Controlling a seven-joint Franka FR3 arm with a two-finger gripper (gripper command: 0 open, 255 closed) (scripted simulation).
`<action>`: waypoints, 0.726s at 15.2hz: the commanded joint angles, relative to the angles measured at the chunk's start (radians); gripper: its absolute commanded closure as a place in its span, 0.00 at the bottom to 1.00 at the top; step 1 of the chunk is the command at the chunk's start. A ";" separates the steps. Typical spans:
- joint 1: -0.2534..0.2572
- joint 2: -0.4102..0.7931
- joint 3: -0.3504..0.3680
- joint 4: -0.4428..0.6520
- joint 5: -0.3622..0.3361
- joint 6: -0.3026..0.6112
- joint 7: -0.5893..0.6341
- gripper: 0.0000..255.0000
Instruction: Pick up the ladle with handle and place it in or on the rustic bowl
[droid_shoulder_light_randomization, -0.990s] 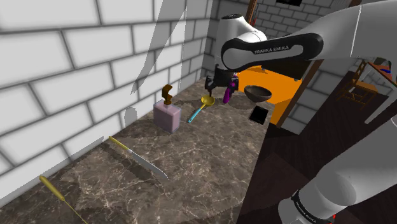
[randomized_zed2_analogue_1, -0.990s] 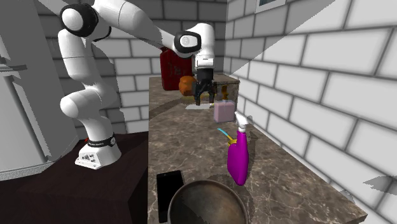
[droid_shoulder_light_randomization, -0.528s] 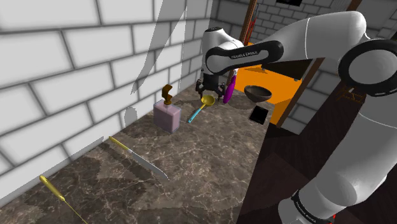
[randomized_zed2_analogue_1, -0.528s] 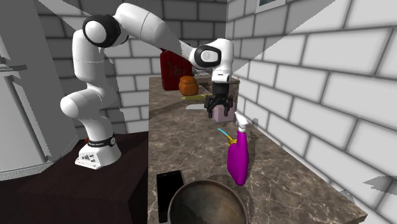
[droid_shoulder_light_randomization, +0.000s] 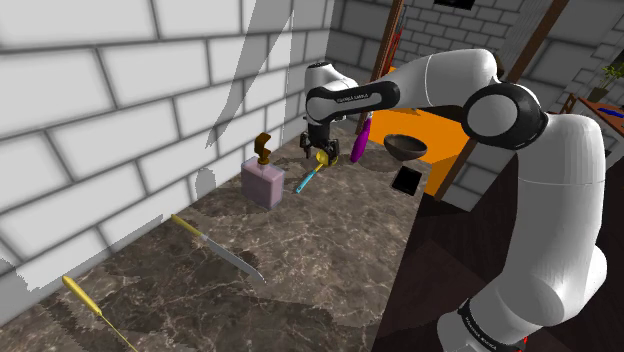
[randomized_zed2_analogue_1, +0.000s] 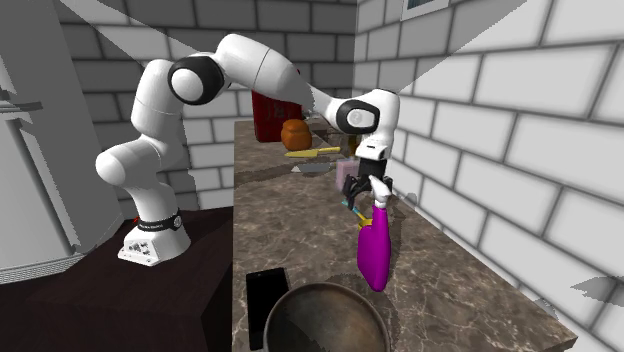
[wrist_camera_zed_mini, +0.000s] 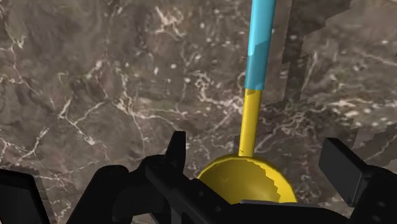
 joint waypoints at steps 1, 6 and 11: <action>-0.001 0.018 -0.006 -0.004 -0.002 0.020 0.013 0.00; -0.006 0.036 -0.012 -0.044 -0.011 0.077 0.020 0.00; -0.007 0.038 -0.013 -0.048 -0.012 0.083 0.021 0.00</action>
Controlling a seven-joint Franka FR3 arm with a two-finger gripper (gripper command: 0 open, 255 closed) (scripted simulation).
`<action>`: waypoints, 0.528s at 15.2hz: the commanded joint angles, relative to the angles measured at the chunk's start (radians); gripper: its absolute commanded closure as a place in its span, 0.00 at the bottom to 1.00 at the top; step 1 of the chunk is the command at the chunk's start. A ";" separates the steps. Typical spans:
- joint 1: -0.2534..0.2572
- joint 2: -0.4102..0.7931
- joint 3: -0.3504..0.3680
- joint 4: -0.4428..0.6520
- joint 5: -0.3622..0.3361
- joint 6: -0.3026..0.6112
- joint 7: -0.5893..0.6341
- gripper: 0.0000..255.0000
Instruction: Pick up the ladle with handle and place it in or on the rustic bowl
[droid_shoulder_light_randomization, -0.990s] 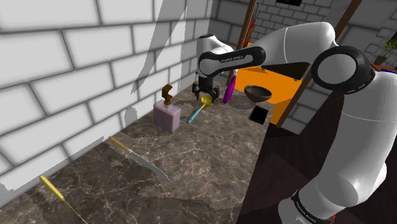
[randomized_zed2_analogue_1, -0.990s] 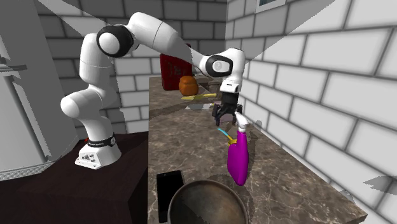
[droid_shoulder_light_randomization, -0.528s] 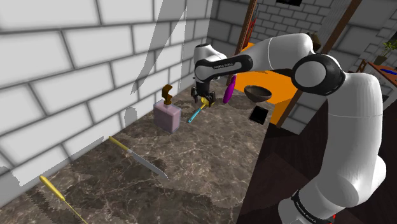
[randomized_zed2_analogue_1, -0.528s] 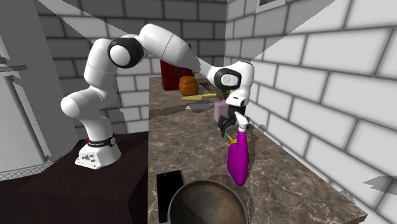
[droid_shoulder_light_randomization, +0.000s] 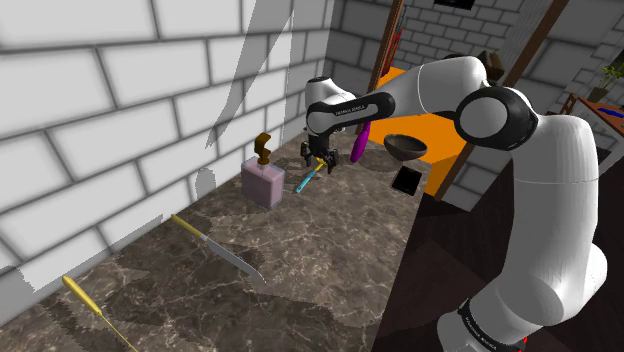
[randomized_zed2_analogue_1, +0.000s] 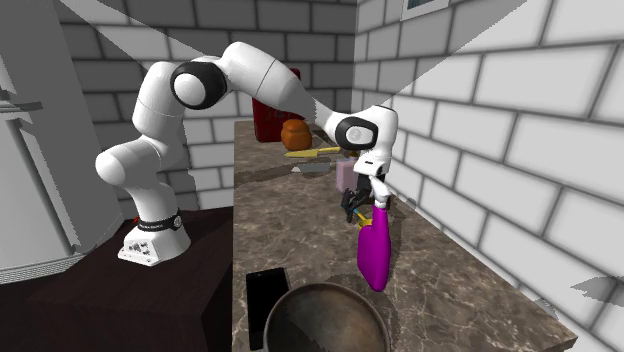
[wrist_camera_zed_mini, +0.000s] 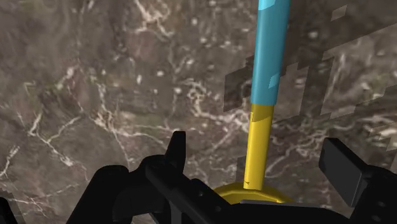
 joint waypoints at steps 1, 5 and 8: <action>0.000 0.000 0.000 0.000 0.000 0.001 0.000 0.00; 0.000 0.000 0.000 0.000 0.000 0.000 0.000 1.00; 0.000 0.000 0.000 0.000 0.000 0.000 0.000 1.00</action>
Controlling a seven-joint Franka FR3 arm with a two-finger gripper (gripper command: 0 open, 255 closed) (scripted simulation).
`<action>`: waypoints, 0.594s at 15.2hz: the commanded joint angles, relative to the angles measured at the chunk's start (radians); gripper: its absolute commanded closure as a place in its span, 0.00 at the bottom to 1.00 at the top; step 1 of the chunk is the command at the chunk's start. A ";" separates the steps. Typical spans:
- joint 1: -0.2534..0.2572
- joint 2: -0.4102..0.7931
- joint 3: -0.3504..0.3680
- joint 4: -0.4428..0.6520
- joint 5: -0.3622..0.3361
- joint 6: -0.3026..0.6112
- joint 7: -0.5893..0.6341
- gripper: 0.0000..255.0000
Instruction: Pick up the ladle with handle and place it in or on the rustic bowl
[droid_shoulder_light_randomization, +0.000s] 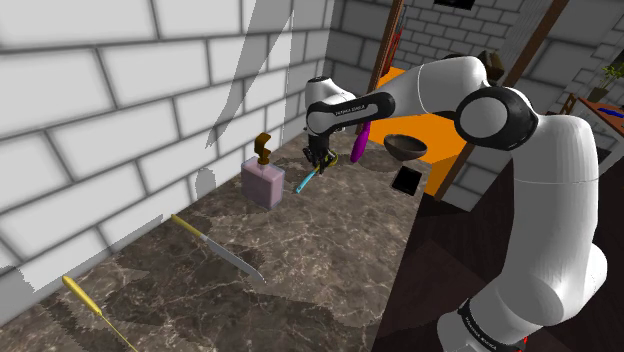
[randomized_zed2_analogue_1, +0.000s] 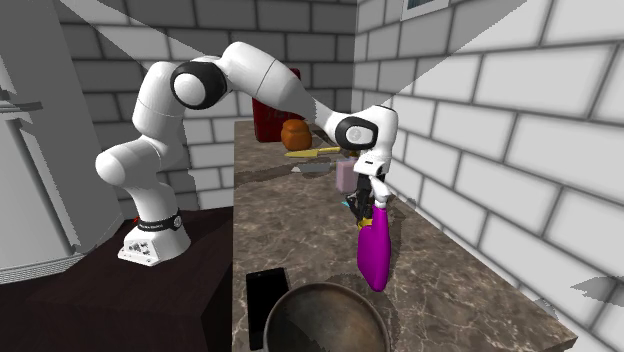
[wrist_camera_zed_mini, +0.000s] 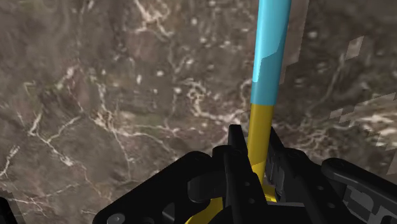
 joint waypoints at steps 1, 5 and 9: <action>0.000 0.000 0.000 0.000 0.000 0.000 0.000 1.00; 0.000 0.000 0.000 -0.001 0.000 0.000 0.000 1.00; -0.002 -0.024 0.005 0.016 0.009 -0.039 -0.009 1.00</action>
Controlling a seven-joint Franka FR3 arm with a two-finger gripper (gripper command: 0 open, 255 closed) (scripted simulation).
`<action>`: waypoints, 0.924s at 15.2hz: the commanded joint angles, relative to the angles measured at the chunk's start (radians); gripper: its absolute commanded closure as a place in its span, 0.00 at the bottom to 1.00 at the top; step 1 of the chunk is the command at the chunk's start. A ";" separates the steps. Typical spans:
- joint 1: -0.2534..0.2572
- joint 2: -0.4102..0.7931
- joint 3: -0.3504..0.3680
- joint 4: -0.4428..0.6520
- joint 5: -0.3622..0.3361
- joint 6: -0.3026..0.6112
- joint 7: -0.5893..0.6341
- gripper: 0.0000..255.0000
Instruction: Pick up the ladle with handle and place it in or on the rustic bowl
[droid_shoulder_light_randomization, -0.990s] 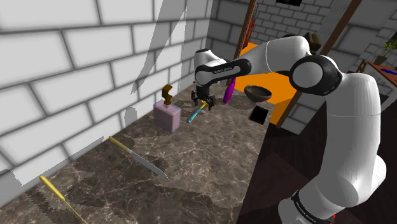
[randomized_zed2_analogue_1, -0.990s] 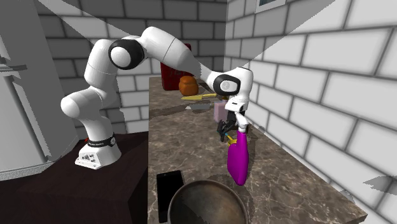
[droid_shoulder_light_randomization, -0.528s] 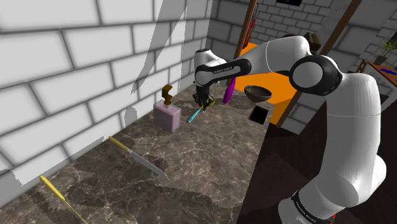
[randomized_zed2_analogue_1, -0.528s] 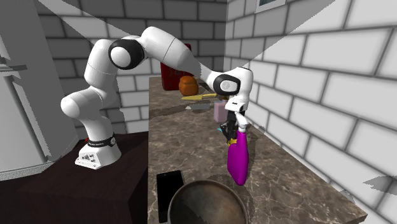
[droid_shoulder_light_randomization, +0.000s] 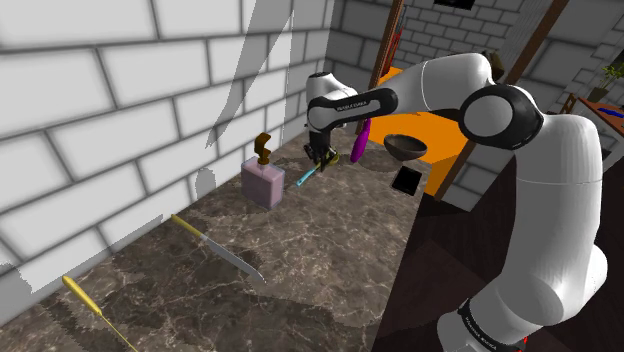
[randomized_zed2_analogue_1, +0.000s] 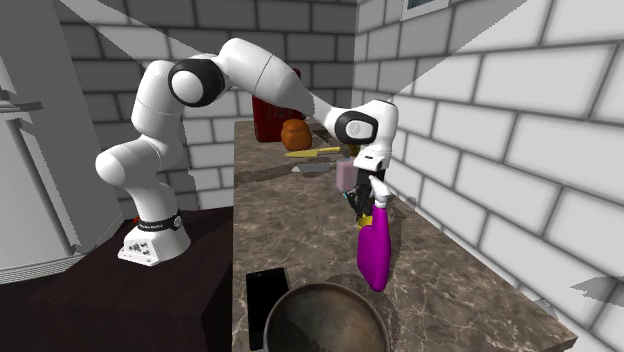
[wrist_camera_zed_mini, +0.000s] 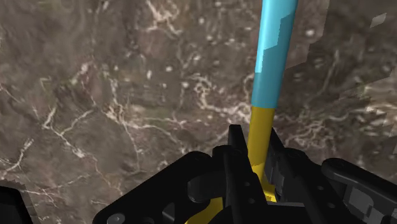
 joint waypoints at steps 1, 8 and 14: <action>0.001 -0.008 0.002 0.017 0.004 -0.025 -0.005 1.00; 0.000 -0.043 0.009 0.059 0.018 -0.099 -0.020 1.00; 0.001 -0.065 0.013 0.106 0.027 -0.166 -0.033 1.00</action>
